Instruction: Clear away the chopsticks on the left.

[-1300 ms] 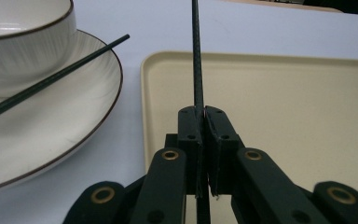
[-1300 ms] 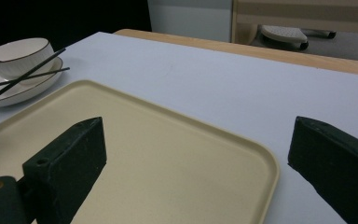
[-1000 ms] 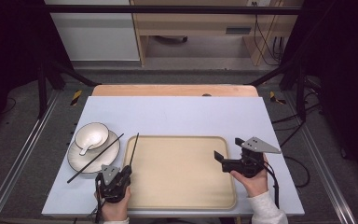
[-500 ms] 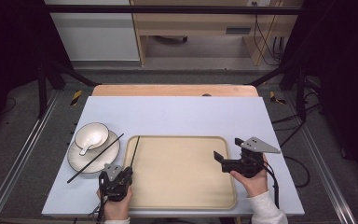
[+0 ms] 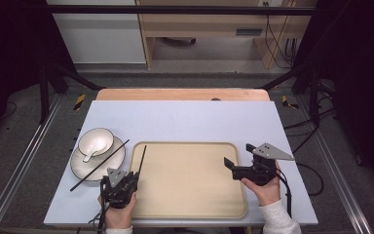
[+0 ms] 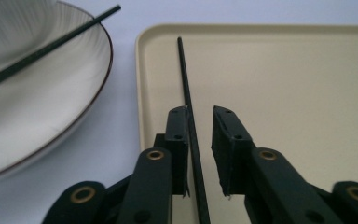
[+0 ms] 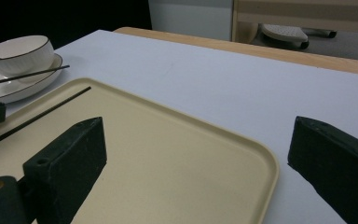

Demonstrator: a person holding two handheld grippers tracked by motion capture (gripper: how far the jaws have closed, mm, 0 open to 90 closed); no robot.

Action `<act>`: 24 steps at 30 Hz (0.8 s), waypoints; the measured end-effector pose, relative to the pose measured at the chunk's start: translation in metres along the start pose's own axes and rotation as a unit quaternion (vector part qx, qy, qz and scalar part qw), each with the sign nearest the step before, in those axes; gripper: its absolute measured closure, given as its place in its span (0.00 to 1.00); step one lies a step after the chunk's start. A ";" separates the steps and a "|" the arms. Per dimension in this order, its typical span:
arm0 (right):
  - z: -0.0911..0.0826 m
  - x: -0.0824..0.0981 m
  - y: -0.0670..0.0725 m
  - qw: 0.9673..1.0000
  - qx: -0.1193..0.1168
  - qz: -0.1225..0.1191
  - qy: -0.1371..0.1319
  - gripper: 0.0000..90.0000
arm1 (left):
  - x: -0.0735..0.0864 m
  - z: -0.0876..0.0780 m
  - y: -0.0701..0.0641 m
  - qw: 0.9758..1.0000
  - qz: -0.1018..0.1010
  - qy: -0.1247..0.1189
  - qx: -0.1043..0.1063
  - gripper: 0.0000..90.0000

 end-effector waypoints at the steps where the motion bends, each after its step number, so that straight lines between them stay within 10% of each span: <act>1: 0.000 0.000 0.000 1.000 0.000 0.000 0.000 0.05 | -0.004 -0.002 0.001 1.000 0.000 -0.003 0.004 0.83; 9: -0.001 -0.001 -0.001 1.000 -0.001 -0.001 -0.004 0.05 | -0.043 -0.012 0.001 0.997 0.045 -0.033 0.062 0.52; 14: -0.003 -0.002 -0.001 1.000 0.001 0.002 -0.005 0.05 | -0.052 -0.016 -0.001 0.992 0.086 -0.013 0.091 0.40; 24: -0.003 -0.003 -0.002 1.000 0.001 0.001 -0.005 0.05 | -0.049 -0.024 0.014 0.986 0.104 -0.021 0.126 0.29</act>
Point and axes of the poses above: each handheld gripper's, and its own axes: z roughly forward along the jaws, x roughly out of its underside, y roughly to its left, the point moved 8 cm from there along z, roughly forward along the jaws, and after that the axes turned 8 degrees about -y, right-handed, at the moved point
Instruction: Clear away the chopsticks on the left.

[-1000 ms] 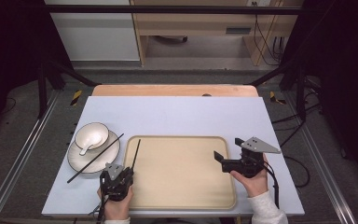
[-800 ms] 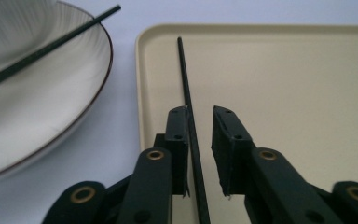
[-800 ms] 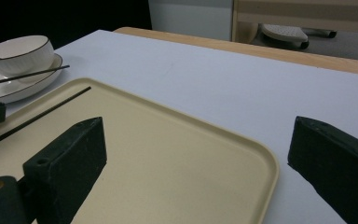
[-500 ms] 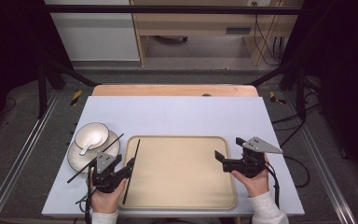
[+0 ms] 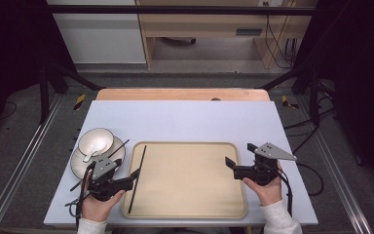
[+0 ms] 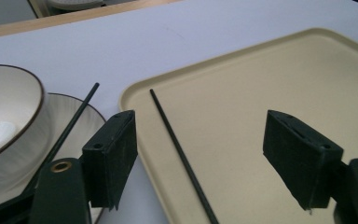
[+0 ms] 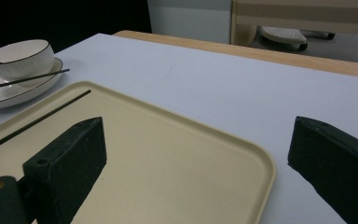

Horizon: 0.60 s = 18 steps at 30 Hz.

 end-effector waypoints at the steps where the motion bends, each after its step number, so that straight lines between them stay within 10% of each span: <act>1: 0.000 0.000 0.000 1.000 -0.001 -0.001 -0.001 0.05 | 0.002 -0.003 0.005 1.000 -0.002 -0.002 0.007 0.28; 18: 0.002 0.004 0.000 1.000 -0.002 -0.003 0.007 0.05 | 0.038 -0.019 0.039 0.999 0.030 0.041 0.010 0.24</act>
Point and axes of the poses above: each handheld gripper's, and its own axes: z roughly forward along the jaws, x roughly out of its underside, y roughly to its left, the point moved 8 cm from there along z, roughly forward along the jaws, and after that the axes turned 8 degrees about -y, right-handed, at the moved point
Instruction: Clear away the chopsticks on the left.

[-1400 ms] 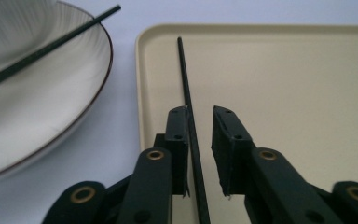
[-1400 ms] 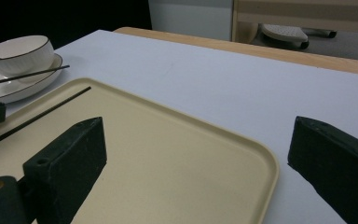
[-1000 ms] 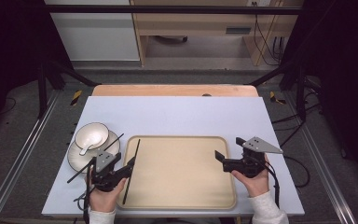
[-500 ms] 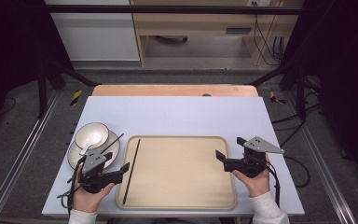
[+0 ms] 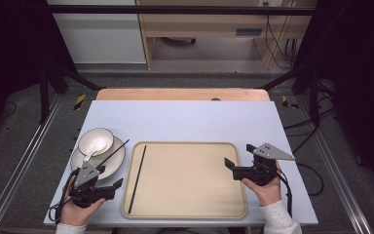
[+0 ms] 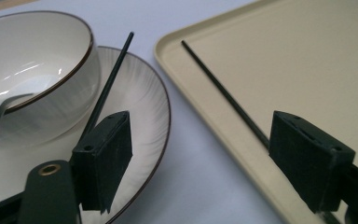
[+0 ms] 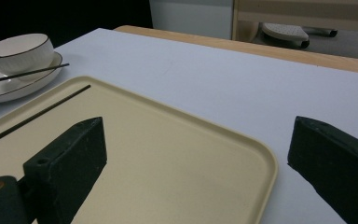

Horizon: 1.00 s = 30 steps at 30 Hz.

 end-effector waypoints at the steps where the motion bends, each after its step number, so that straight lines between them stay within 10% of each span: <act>1: 0.000 0.000 0.000 1.000 0.000 0.000 0.000 0.05 | 0.002 0.000 0.003 1.000 0.003 0.005 -0.003 0.24; 30: 0.004 0.003 0.003 1.000 -0.004 -0.006 0.009 0.05 | 0.020 0.003 0.070 0.997 -0.010 0.035 -0.065 0.53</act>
Point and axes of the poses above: each handheld gripper's, and its own axes: z roughly forward along the jaws, x roughly out of its underside, y roughly to its left, the point moved 8 cm from there along z, roughly forward along the jaws, and after that the axes turned 8 degrees about -y, right-handed, at the moved point
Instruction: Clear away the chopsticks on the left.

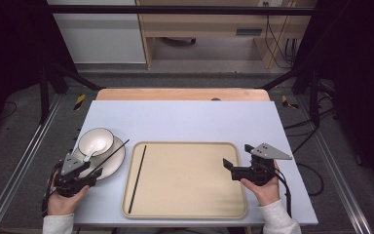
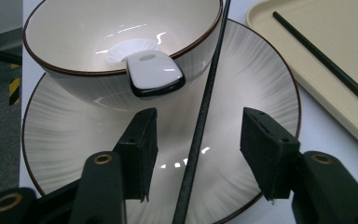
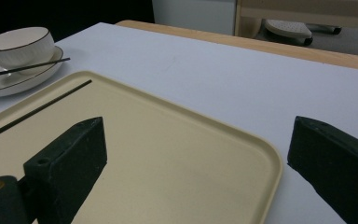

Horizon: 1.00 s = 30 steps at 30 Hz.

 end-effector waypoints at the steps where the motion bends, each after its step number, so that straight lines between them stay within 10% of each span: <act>1: 0.000 0.000 0.000 1.000 0.000 0.000 0.000 0.05 | 0.000 0.001 0.000 1.000 0.000 0.000 0.001 0.55; 30: 0.002 0.002 0.000 1.000 0.003 -0.003 0.006 0.05 | 0.005 0.008 -0.008 0.999 0.014 0.032 0.023 0.95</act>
Point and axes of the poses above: each handheld gripper's, and its own axes: z roughly forward along the jaws, x roughly out of its underside, y roughly to its left, the point moved 8 cm from there along z, roughly forward along the jaws, and after that the axes turned 8 degrees about -y, right-handed, at the moved point
